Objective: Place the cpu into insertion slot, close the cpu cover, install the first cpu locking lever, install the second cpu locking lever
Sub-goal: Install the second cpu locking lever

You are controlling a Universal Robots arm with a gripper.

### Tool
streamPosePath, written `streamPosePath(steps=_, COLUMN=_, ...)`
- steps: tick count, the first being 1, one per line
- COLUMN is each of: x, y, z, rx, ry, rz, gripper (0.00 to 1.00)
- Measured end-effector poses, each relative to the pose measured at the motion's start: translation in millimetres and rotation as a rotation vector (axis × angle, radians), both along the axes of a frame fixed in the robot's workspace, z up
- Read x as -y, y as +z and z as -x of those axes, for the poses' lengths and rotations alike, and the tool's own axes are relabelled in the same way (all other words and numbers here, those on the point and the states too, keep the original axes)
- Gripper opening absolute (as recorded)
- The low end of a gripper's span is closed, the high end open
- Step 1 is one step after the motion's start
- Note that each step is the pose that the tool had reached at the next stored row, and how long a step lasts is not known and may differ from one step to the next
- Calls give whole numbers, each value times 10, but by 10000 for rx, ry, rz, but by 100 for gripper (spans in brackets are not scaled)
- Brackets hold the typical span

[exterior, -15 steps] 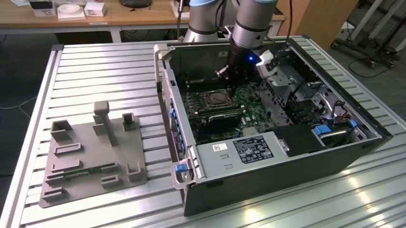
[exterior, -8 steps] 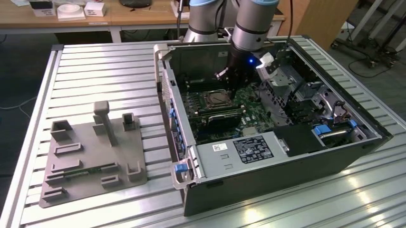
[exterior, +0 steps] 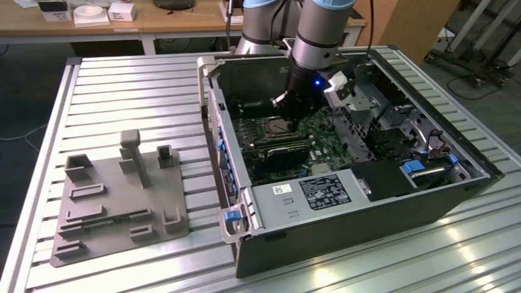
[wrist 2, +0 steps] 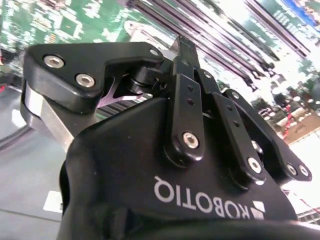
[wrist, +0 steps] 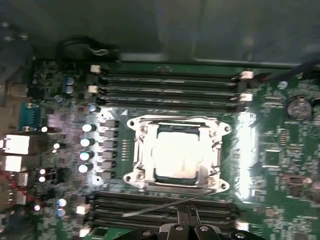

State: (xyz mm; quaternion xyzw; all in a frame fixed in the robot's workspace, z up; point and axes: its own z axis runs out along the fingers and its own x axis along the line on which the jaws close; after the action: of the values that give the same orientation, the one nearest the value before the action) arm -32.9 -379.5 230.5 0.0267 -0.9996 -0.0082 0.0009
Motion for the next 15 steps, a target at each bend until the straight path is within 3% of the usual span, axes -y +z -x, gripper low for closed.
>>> streamPosePath(steps=15, x=20, y=-18, z=355, rx=0, ry=27, rz=0, gripper=10)
